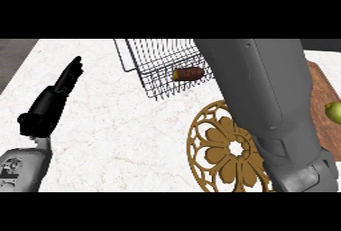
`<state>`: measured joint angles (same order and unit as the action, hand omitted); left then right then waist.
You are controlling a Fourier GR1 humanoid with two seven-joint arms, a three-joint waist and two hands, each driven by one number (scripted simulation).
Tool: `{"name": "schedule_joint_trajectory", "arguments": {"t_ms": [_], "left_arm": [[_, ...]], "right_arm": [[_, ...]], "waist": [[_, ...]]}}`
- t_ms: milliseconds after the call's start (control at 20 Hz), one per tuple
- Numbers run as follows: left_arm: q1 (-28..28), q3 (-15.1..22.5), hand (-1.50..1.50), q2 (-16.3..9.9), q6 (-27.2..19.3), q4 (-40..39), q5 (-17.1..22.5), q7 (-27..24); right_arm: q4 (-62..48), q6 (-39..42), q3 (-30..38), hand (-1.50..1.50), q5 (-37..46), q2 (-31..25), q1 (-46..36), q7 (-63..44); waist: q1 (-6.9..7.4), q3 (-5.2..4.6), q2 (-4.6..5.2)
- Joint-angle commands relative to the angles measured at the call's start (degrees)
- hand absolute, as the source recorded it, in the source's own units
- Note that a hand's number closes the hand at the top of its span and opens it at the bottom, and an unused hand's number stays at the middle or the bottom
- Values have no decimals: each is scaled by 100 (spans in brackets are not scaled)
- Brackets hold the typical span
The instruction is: Pick the sweet potato from the placemat and place it in the basket
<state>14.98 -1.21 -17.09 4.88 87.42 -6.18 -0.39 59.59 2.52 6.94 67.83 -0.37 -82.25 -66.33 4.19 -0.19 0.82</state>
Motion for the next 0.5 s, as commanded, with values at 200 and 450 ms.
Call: {"name": "schedule_joint_trajectory", "arguments": {"t_ms": [200,450], "left_arm": [[-176,26,0,6,16,77,-54,-83],[-124,61,0,103,-88,105,-114,96]], "right_arm": [[-1740,-315,323,150,-219,35,-692,-1242],[-2590,249,469,150,-92,35,-967,-1301]], "waist": [[26,-6,-7],[-98,-1,-32]]}}
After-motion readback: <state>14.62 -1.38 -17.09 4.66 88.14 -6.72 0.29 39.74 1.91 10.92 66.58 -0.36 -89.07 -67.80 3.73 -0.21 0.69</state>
